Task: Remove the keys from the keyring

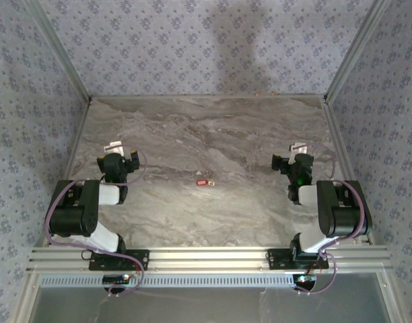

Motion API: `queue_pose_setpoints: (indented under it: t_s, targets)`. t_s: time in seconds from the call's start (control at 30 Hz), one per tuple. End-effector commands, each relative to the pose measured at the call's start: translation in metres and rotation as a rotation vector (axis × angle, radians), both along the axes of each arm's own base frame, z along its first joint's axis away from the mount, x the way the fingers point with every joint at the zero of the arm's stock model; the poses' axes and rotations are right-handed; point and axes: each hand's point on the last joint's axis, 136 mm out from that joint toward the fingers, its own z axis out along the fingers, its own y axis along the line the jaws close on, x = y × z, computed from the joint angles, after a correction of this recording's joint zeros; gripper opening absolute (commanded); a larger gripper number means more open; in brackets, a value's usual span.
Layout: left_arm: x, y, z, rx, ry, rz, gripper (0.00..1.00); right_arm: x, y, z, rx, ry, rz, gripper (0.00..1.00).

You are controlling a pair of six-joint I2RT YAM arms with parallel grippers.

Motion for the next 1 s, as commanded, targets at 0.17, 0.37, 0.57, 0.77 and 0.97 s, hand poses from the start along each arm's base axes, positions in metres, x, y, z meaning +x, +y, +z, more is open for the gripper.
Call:
queue_pose_setpoints:
  t_s: [0.17,0.37,0.57,0.77,0.97]
  targets:
    - [0.010,0.009,0.072,-0.044,-0.033,0.066,0.99,0.005,-0.008,0.097,0.060,-0.099,-0.066,1.00]
    - [0.010,0.016,0.128,-0.440,-0.113,0.152,0.99,-0.012,-0.010,0.132,0.424,-0.054,-0.189,1.00]
    - [0.001,-0.024,0.135,-0.772,-0.038,0.006,0.91,-0.011,0.023,0.140,0.792,0.001,-0.047,0.89]
    - [-0.032,-0.085,0.119,-0.811,0.180,-0.157,0.70,-0.033,0.084,0.133,0.682,0.212,0.090,0.69]
    - [-0.069,-0.138,0.090,-0.818,0.356,-0.283,0.55,-0.053,0.142,0.108,0.605,0.386,0.209,0.52]
